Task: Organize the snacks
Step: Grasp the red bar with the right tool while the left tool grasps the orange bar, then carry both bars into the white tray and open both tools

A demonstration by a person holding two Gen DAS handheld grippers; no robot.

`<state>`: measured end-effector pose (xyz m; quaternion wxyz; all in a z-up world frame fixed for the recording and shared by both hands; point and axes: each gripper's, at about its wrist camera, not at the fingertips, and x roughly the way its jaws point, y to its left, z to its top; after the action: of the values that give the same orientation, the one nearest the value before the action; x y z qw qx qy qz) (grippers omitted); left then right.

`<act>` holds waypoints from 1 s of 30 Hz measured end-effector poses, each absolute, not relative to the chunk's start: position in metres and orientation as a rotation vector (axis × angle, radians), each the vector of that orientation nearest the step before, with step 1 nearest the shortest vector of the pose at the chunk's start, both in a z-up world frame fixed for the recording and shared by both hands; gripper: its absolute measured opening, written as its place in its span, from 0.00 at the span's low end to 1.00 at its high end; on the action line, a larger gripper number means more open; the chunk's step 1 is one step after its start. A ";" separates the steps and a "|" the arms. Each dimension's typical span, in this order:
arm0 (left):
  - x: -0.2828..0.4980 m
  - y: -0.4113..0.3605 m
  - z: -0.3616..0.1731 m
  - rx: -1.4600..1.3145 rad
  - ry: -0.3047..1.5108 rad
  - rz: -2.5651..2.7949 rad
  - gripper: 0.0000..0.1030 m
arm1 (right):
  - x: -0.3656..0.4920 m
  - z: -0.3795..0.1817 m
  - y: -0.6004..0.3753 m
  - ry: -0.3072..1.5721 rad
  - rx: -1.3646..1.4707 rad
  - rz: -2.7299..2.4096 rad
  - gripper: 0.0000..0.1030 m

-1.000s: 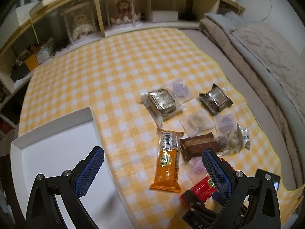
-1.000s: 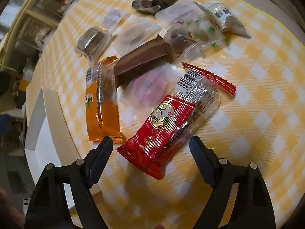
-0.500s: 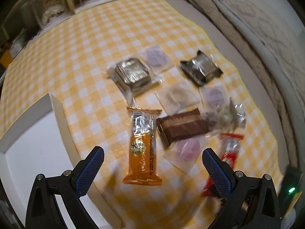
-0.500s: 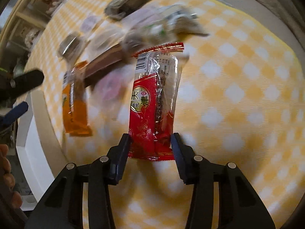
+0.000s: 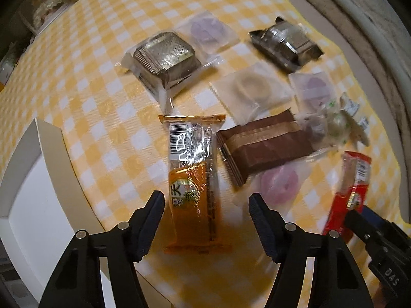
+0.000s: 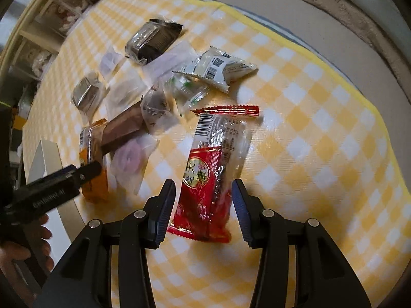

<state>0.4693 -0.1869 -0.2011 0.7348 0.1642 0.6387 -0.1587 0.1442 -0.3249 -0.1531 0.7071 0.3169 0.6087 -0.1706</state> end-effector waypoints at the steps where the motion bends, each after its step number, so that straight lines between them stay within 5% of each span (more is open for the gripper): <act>1: 0.471 -0.188 -0.204 0.363 1.406 -0.344 0.60 | 0.146 -0.155 -0.324 1.358 0.716 -0.382 0.46; 10: 0.477 -0.186 -0.217 0.316 1.413 -0.305 0.34 | 0.158 -0.173 -0.327 1.384 0.804 -0.419 0.43; 17: 0.466 -0.171 -0.197 0.253 1.352 -0.296 0.33 | 0.163 -0.163 -0.323 1.358 0.769 -0.346 0.34; 30: 0.401 -0.123 -0.092 0.148 1.138 -0.308 0.33 | 0.170 -0.096 -0.303 1.142 0.569 -0.221 0.33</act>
<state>0.4010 -0.1226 -0.0916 0.8286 0.0697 0.5362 -0.1450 0.1699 -0.3025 -0.0955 0.7977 0.2649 0.5319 -0.1032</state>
